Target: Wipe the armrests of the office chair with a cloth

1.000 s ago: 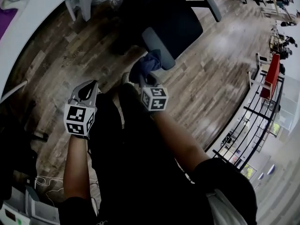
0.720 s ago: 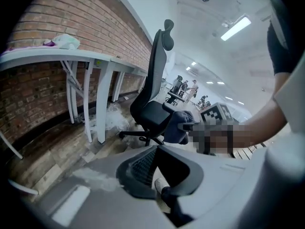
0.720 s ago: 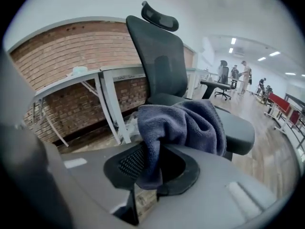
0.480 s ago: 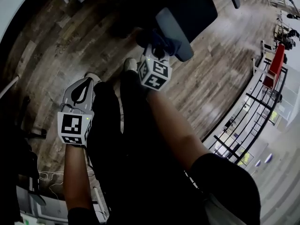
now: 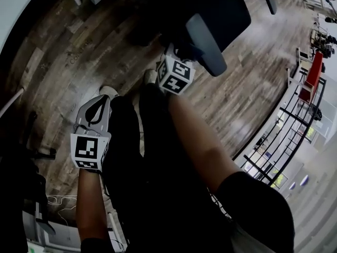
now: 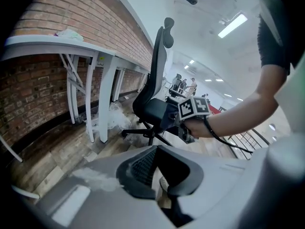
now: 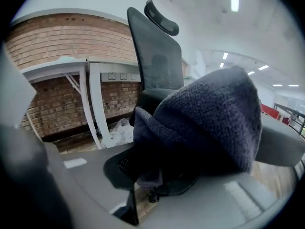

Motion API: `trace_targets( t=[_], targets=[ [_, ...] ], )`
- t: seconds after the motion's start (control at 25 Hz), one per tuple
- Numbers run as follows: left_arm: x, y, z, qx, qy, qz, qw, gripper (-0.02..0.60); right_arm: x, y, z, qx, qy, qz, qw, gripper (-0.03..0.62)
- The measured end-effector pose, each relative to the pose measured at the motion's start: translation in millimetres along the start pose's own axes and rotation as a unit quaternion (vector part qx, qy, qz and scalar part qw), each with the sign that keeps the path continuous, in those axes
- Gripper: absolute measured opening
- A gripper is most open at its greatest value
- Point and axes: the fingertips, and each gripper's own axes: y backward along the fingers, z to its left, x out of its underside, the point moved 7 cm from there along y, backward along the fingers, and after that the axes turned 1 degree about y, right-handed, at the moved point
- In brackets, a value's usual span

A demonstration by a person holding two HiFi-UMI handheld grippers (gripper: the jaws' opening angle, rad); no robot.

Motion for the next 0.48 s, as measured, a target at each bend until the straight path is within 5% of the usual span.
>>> trace_targets(
  t=[0.48],
  targets=[
    [22.5, -8.1, 12.1, 0.012, -0.001, 0.038, 0.9992, 0.006, 38.1, -67.9, 41.1, -0.051, 0.084, 0.059, 0.993, 0.069]
  ],
)
